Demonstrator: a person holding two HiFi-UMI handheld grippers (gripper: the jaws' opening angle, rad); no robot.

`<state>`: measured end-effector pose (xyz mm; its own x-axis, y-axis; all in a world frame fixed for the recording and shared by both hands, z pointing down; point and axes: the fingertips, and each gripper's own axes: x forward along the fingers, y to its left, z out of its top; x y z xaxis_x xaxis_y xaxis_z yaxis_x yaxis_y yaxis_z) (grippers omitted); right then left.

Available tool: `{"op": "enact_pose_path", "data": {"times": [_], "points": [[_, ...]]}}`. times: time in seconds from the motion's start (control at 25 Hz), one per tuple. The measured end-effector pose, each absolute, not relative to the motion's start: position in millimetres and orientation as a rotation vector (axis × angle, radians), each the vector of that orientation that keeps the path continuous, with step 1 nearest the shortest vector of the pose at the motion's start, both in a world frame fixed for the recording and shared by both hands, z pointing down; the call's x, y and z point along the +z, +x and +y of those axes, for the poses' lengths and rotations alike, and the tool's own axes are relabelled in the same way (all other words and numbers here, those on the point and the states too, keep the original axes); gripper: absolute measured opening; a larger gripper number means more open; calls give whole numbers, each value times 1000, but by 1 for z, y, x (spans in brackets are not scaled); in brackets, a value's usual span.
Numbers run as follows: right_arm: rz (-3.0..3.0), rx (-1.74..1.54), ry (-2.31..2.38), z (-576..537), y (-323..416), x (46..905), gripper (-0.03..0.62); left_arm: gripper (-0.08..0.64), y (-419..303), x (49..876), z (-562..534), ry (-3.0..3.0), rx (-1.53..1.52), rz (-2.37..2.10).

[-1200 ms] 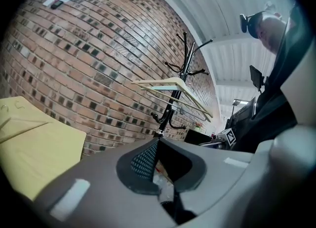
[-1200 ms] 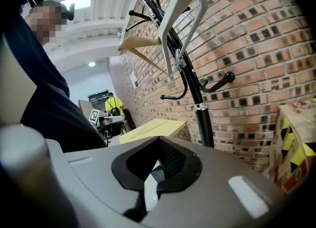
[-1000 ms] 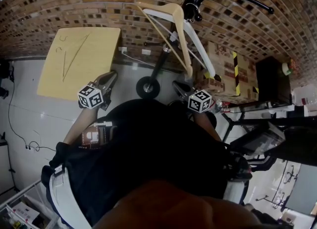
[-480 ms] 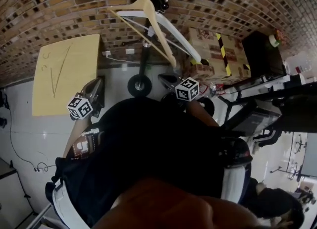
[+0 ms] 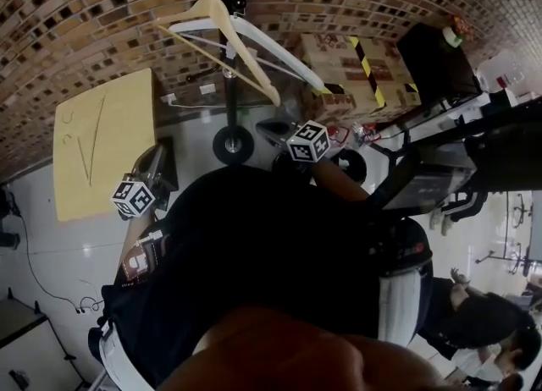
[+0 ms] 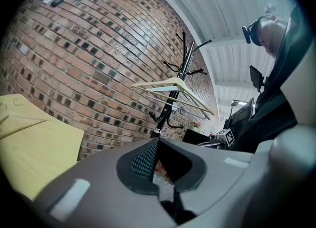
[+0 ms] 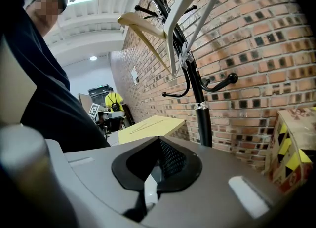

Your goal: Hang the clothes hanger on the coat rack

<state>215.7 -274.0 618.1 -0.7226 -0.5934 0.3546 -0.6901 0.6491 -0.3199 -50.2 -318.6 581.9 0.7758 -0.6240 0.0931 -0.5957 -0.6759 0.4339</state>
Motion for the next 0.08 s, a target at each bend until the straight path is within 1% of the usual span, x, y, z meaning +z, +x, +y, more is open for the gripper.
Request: {"op": "enact_pose_path", "data": {"times": [0.08], "points": [[-2652,645,1039,-274,215,618,12,2,-50,581,-318,2523,-94,-924]]}}
